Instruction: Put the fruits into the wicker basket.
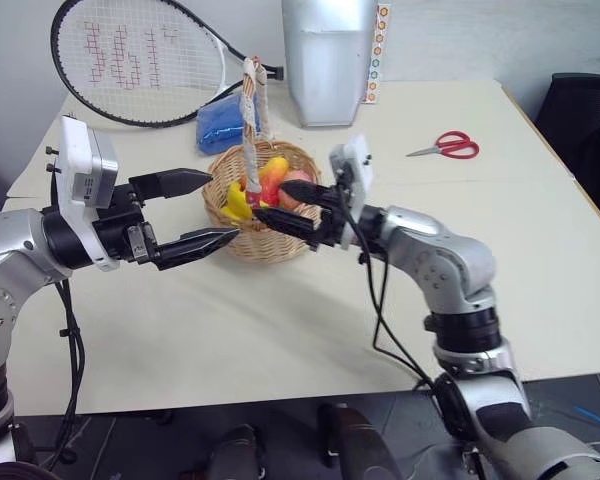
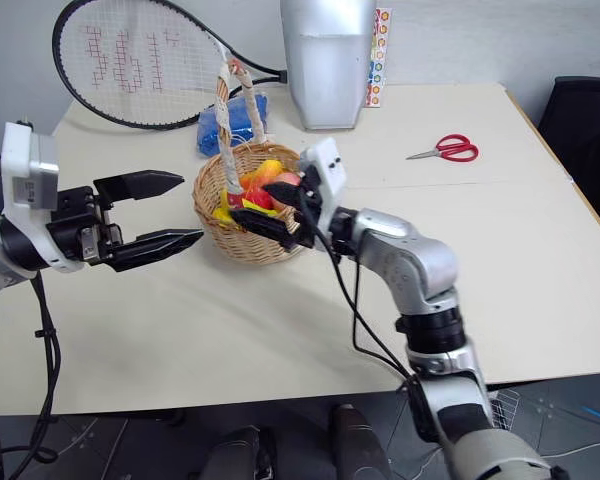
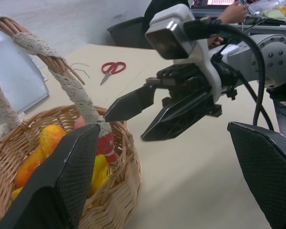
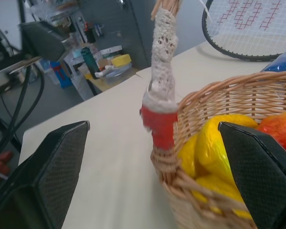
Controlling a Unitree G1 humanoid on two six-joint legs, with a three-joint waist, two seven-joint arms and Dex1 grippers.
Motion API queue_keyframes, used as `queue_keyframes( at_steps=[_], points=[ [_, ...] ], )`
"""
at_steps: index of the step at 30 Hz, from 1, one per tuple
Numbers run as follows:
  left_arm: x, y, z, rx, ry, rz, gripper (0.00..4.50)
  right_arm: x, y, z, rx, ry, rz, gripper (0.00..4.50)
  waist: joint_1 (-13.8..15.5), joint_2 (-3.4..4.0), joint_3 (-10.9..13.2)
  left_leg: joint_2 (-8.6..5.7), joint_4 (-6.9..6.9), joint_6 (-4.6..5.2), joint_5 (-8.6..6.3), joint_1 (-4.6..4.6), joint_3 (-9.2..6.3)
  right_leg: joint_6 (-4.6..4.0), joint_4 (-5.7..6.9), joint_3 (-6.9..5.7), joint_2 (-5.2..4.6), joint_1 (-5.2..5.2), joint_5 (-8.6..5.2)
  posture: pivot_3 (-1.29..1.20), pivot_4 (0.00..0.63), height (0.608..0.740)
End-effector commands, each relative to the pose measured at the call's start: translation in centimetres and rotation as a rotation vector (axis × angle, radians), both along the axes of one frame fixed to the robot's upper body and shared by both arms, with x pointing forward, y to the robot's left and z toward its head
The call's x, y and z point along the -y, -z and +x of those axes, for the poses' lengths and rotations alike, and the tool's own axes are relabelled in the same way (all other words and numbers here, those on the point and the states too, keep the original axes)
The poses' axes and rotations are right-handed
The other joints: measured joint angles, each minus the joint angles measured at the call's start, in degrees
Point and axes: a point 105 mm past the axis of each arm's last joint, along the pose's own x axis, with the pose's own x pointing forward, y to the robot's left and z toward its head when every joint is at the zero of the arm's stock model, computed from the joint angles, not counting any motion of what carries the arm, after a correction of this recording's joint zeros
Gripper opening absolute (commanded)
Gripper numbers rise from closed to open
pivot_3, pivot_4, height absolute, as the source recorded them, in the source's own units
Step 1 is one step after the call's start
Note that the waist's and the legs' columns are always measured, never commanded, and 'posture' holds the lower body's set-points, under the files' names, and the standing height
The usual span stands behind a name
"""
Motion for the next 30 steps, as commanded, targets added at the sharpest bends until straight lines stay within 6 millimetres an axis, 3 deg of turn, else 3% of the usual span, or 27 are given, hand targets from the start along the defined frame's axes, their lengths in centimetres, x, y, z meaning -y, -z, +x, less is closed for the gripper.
queue_keyframes(
  at_steps=[1,3,6,15,18,22,26,30],
  points=[
    [0.2,-1.0,-0.4,0.051,0.004,0.009,4.50,-1.5,-0.9,-0.1,0.054,-0.017,0.012,4.47,0.1,0.00,0.0,0.02,0.00,0.02,-0.01,-0.04,-0.01,0.00,0.02,-0.01,-0.01,0.00,0.00,0.00,0.150,0.740],
    [0.2,-1.1,-0.4,0.057,0.004,0.008,4.50,-2.5,-0.8,0.0,0.062,-0.024,-0.001,4.47,0.2,0.00,0.0,0.05,0.00,0.06,-0.03,-0.08,-0.01,0.01,0.05,-0.02,-0.02,0.00,0.01,0.00,0.150,0.740],
    [0.2,-1.2,-0.4,0.063,-0.002,0.005,4.50,-3.2,-0.7,0.0,0.126,-0.027,-0.037,3.92,0.2,0.00,0.0,0.02,0.00,0.13,-0.06,-0.09,0.03,0.03,0.03,-0.05,-0.04,0.00,0.02,0.00,0.150,0.740],
    [0.2,-1.1,-0.3,0.067,0.002,0.003,4.50,-2.3,-1.1,-1.2,0.319,-0.045,-0.077,0.90,0.2,0.00,0.0,0.02,-0.01,0.14,-0.07,-0.10,0.02,0.04,0.01,-0.09,-0.05,0.01,0.02,0.00,0.150,0.740],
    [0.5,-1.2,-0.1,0.070,0.013,0.002,4.50,-0.9,-1.2,-1.4,0.326,-0.040,-0.077,0.35,0.3,-0.01,0.0,0.03,-0.01,0.13,-0.07,-0.10,0.01,0.04,0.02,-0.11,-0.05,0.01,0.02,0.00,0.150,0.740],
    [0.9,-1.3,0.1,0.071,0.045,-0.002,4.50,4.5,-2.8,-1.6,0.370,0.032,-0.077,0.35,0.9,-0.01,0.0,-0.05,0.01,0.16,-0.08,-0.10,-0.04,0.04,0.01,-0.16,-0.02,0.03,0.02,0.00,0.150,0.740],
    [1.7,-1.1,0.4,0.062,0.093,-0.007,4.50,12.3,-5.6,-2.6,0.401,0.167,-0.104,0.35,2.0,-0.02,0.0,-0.16,0.06,0.37,-0.10,-0.19,0.04,0.18,-0.12,-0.16,-0.08,0.04,0.10,0.00,0.150,0.740],
    [2.6,-0.9,0.5,0.056,0.154,-0.017,4.50,19.6,-6.5,-3.6,0.368,0.353,-0.198,0.35,2.3,-0.03,0.0,-0.16,0.02,0.47,-0.18,-0.14,0.00,0.19,-0.65,-0.18,-0.06,0.22,0.10,0.00,0.150,0.740]
  ],
)
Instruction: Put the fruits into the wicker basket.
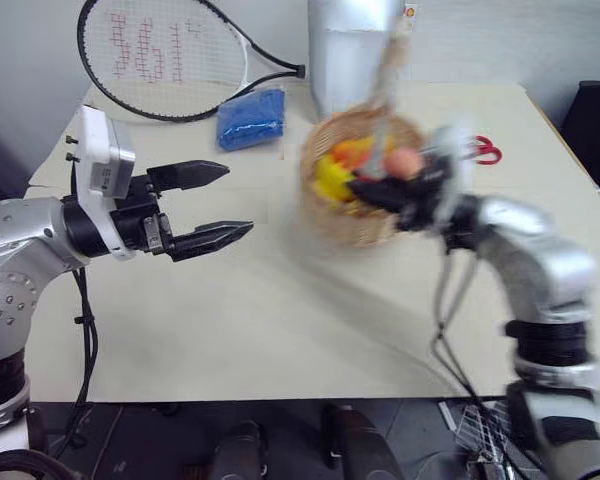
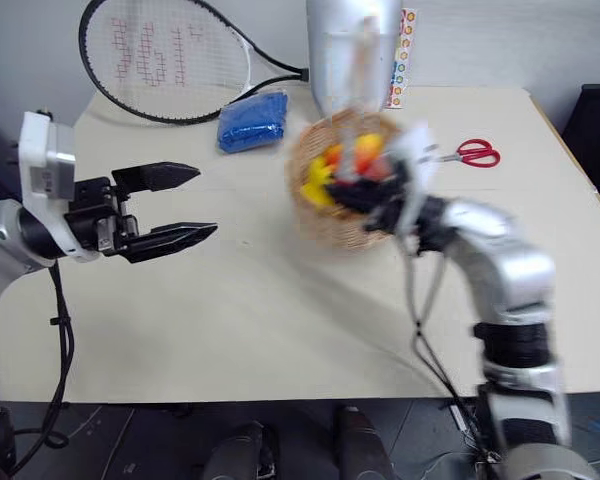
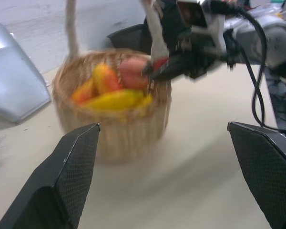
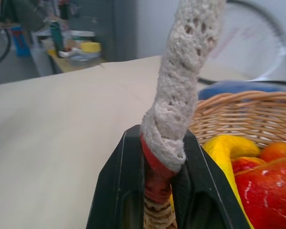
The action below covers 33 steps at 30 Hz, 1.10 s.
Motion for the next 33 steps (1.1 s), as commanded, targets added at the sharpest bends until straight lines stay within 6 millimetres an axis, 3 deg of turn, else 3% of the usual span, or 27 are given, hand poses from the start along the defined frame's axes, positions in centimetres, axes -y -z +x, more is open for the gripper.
queue_keyframes(
  at_steps=[1,3,5,10,14,18,23,27,33],
  points=[
    [1.1,-0.8,-0.3,0.045,0.078,-0.005,4.50,5.5,-2.3,-1.8,0.042,0.150,0.016,0.35,-0.1,0.00,0.0,-0.01,-0.01,0.01,-0.01,0.03,0.01,0.00,-0.02,0.01,0.01,0.04,0.00,0.00,0.150,0.740],
    [2.0,-0.8,-0.5,0.044,0.133,-0.006,4.50,9.6,-2.4,-1.8,0.025,0.323,0.054,0.35,-0.1,-0.01,0.0,-0.05,-0.02,0.02,-0.02,0.07,0.05,0.00,-0.02,0.06,0.05,0.07,0.00,0.00,0.150,0.740],
    [3.0,-0.8,-0.7,0.046,0.191,-0.002,4.50,13.0,-1.1,-1.6,0.008,0.486,0.052,0.35,-0.3,-0.01,0.0,-0.09,0.02,0.00,-0.01,0.10,0.12,0.06,-0.02,0.15,0.08,0.08,0.03,0.00,0.150,0.740],
    [4.0,-0.9,-0.7,0.051,0.267,0.004,4.50,16.2,2.8,-0.9,-0.071,0.652,0.130,0.35,-1.1,0.01,0.0,-0.08,0.04,-0.13,0.08,0.33,0.25,0.10,0.13,0.41,0.29,0.15,0.06,0.00,0.150,0.740],
    [4.5,-0.9,-0.6,0.055,0.302,0.009,4.50,16.6,5.3,-0.8,-0.111,0.684,0.187,1.60,-1.5,0.05,0.0,-0.05,-0.01,-0.22,0.14,0.45,0.23,0.10,0.19,0.48,0.39,0.23,0.06,0.00,0.150,0.740],
    [4.7,-0.9,-0.6,0.054,0.321,0.007,4.50,17.4,6.1,-1.8,-0.111,0.727,0.190,2.85,-1.4,0.05,0.0,-0.04,-0.03,-0.23,0.14,0.43,0.19,0.10,0.15,0.46,0.38,0.23,0.06,0.00,0.150,0.740],
    [4.4,-0.7,-0.7,0.044,0.331,0.005,4.50,18.8,5.3,-5.9,-0.159,0.706,0.107,4.47,-0.4,0.15,0.0,-0.05,-0.02,-0.21,0.13,0.41,0.19,0.10,0.13,0.46,0.36,0.23,0.06,0.00,0.150,0.740],
    [4.2,-0.4,-0.5,0.037,0.329,0.003,4.50,19.7,3.8,-10.3,-0.246,0.612,0.009,4.47,0.0,0.14,0.0,-0.09,0.03,-0.10,0.09,0.44,0.16,0.15,0.08,0.45,0.38,0.34,0.08,0.00,0.150,0.740],
    [3.6,-0.2,-0.3,0.027,0.324,0.000,4.50,24.5,0.9,-15.5,-0.328,0.642,0.049,4.47,-0.4,0.02,0.0,-0.08,-0.05,0.20,-0.13,1.00,0.10,0.15,-0.20,0.41,0.43,1.02,0.08,0.00,0.150,0.740]
  ],
)
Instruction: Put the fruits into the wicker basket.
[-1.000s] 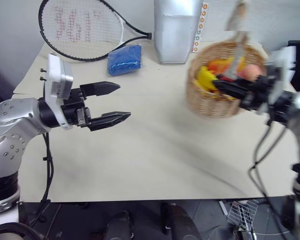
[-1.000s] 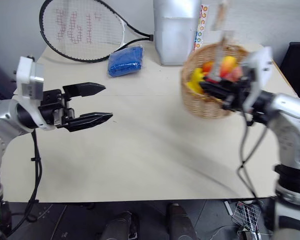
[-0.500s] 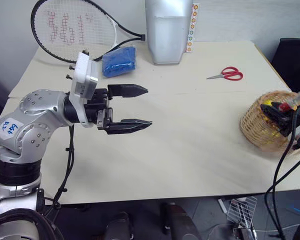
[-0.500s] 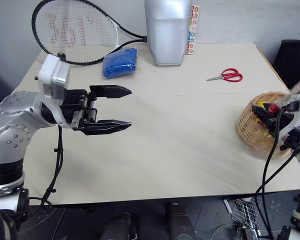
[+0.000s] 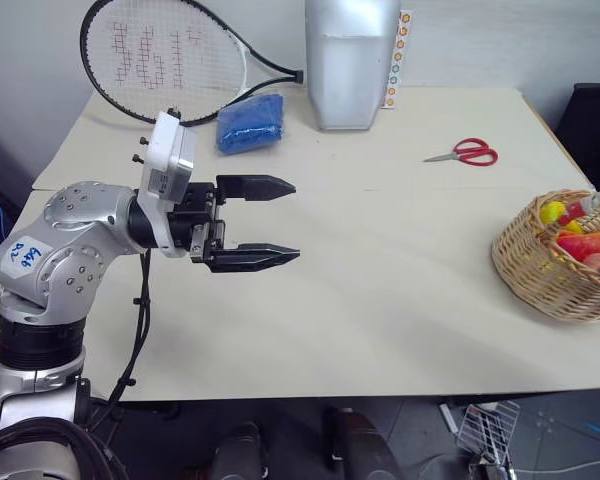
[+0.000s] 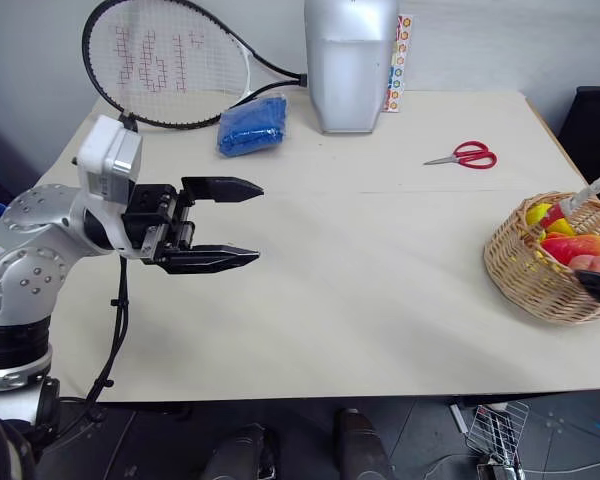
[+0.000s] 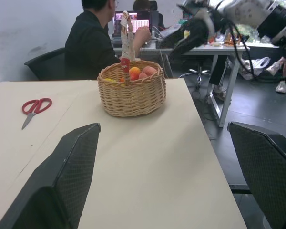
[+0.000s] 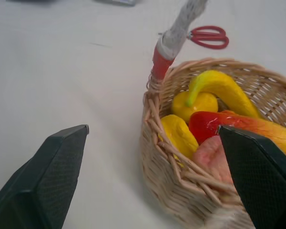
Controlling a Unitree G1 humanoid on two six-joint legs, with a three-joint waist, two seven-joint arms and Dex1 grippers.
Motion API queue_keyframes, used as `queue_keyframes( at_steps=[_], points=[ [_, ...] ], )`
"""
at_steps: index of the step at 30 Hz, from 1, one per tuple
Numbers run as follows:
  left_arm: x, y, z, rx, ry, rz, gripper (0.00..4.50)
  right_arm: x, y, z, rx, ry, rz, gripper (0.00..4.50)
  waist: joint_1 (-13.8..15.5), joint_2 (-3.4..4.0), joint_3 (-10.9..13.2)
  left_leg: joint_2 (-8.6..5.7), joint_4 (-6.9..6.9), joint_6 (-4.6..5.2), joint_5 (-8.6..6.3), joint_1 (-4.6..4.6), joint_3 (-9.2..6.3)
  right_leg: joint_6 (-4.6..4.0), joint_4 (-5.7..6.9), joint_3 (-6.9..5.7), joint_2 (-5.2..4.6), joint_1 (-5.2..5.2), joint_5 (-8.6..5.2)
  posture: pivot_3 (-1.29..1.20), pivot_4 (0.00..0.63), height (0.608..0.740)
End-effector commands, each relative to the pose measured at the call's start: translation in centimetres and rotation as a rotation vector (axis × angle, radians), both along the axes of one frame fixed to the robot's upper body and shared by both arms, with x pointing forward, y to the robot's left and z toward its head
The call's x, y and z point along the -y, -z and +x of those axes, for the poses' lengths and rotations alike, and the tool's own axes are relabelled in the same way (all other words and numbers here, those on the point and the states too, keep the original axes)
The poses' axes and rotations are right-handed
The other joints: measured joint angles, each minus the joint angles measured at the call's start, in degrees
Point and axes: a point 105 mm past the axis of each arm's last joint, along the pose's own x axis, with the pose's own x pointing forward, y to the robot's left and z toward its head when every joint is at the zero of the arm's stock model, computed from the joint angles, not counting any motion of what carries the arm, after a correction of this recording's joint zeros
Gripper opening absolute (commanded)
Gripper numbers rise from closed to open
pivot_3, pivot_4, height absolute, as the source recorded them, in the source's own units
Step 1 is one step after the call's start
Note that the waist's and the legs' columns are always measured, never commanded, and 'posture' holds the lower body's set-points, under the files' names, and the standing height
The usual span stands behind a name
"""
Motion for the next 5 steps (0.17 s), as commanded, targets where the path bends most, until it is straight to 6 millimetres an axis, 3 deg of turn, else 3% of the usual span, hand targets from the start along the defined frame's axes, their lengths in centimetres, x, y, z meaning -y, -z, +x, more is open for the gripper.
queue_keyframes(
  at_steps=[1,5],
  points=[
    [-0.8,-0.7,0.1,0.037,-0.015,-0.017,4.50,2.7,-1.7,-2.3,0.014,0.046,0.010,4.47,-0.1,-0.01,0.0,0.02,-0.07,0.04,-0.04,0.18,-0.01,-0.03,-0.10,-0.02,0.01,0.19,-0.02,0.00,0.150,0.740],
    [-0.9,-0.6,0.1,0.031,-0.012,-0.023,4.50,3.9,-1.0,-2.2,0.013,0.082,0.010,4.47,-0.3,-0.10,0.0,0.04,-0.06,0.06,-0.09,0.21,-0.05,-0.06,-0.13,-0.03,0.03,0.26,-0.04,0.00,0.150,0.740]
  ],
)
